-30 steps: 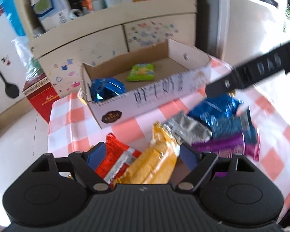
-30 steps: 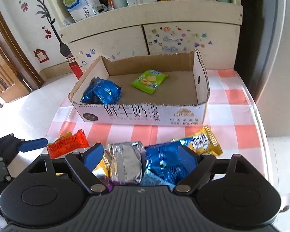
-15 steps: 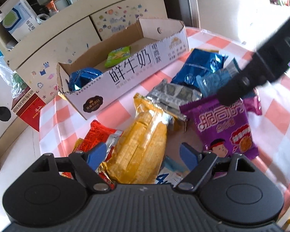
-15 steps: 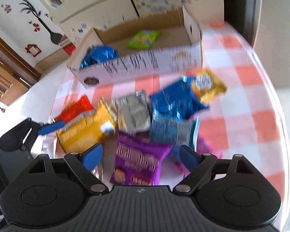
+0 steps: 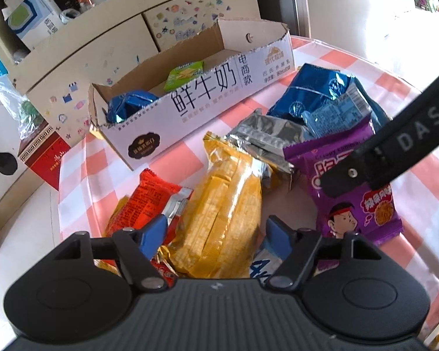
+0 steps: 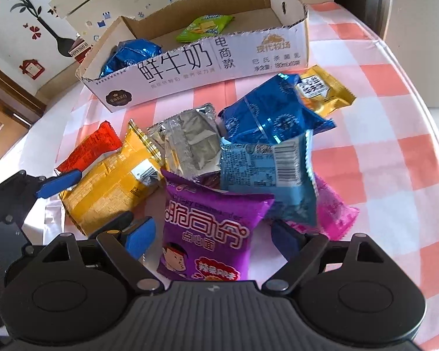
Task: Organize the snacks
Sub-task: 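Move both open tools back to the snack pile, then grasp the yellow packet with the left tool while the right tool grasps the purple packet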
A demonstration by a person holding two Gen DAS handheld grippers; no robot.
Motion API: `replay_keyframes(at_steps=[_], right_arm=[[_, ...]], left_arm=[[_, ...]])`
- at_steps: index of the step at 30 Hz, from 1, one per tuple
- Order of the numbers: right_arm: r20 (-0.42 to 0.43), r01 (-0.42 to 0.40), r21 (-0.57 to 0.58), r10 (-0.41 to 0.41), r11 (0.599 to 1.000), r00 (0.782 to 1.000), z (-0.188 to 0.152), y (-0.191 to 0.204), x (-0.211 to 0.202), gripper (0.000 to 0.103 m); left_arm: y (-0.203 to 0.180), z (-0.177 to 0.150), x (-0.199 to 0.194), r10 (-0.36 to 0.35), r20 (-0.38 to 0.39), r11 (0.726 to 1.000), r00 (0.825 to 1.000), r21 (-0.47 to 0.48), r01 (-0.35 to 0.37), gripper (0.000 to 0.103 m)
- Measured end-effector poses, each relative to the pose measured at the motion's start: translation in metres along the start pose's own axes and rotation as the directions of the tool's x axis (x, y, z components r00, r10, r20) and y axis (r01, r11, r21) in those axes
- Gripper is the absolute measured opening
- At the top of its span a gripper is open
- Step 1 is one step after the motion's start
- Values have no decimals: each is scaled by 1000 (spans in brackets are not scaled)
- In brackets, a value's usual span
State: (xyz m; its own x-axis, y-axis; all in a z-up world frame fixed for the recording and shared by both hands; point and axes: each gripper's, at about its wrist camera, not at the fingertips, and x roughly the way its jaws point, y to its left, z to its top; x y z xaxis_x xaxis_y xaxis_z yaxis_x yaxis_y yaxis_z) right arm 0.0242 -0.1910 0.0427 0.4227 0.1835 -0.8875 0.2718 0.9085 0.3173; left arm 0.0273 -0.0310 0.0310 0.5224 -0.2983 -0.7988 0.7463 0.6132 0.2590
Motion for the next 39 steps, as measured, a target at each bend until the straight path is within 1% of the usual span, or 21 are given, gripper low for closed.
replay_keyframes(at_steps=[4,6,7,8,10,11,13,15,17,19,23,25,27,29,31,32,34,37,38,39], right_arm=[[-10,9,-10,-9,1000,1000,-1,6,10,88],[-15,17,-12,-17,1000,1000,-2,9,16,81],[-17,23,-13,-23,1000,1000,-2,9,18,80],[-17,25,-11,-25,1000,1000,-2,9,20,76],[-12,21,-12,-22,1000,1000,-2,10,21,73],[-9,19,-20,-19,1000,1000,-2,11,22,71],[-3,13,-35,-13,999,1000,-2,11,20,70],[7,6,-51,-6,999,1000,-2,10,16,69],[22,1,-72,1,997,1000,-1,11,10,69],[39,-8,-104,12,995,999,-1,13,5,62],[69,-4,-161,16,987,997,-2,19,-2,58],[71,-17,-179,31,984,997,-2,21,-3,55],[81,-19,-195,35,981,996,-2,22,-6,52],[93,-10,-212,31,977,995,-2,24,-7,50],[86,-12,-205,30,979,996,-1,24,-5,50],[76,-11,-200,27,980,997,0,23,-3,50],[44,-16,-178,25,984,999,1,20,4,51],[-14,-53,-132,52,990,999,-1,14,12,58],[-27,-61,-124,58,990,998,-2,13,14,60],[-34,-62,-122,58,991,998,-3,12,15,61]], left_arm=[[-2,-3,0,-1,11,1000,1000,11,1,74],[-4,-4,1,2,8,1000,1000,12,-3,74],[-5,-4,3,8,5,1000,1000,15,-8,74],[-6,-3,4,11,4,1000,1000,16,-11,74],[-7,-2,5,11,-1,1000,1000,6,-11,69],[-6,-2,6,6,-4,1000,1000,-4,-6,58],[-3,-1,5,-17,-15,999,1000,-37,16,56],[-1,-2,3,-30,-16,998,999,-59,29,52],[0,-2,0,-41,-15,996,999,-85,40,49],[3,-3,-3,-52,-14,992,999,-120,50,48],[2,-3,-7,-63,-4,986,998,-158,61,46],[3,-2,-10,-68,2,980,998,-188,67,45],[4,-2,-12,-64,6,975,998,-212,64,45],[2,-2,-13,-50,0,976,999,-212,49,45],[-2,-3,-9,-57,-16,979,998,-196,52,45],[-4,-4,-6,-56,-22,980,998,-193,50,47],[-7,-6,0,-48,-35,980,998,-194,40,50],[-9,-5,8,-48,-49,978,998,-207,36,50],[-10,-5,11,-40,-55,980,998,-199,28,48],[-12,-4,13,-30,-60,981,998,-192,18,48]])
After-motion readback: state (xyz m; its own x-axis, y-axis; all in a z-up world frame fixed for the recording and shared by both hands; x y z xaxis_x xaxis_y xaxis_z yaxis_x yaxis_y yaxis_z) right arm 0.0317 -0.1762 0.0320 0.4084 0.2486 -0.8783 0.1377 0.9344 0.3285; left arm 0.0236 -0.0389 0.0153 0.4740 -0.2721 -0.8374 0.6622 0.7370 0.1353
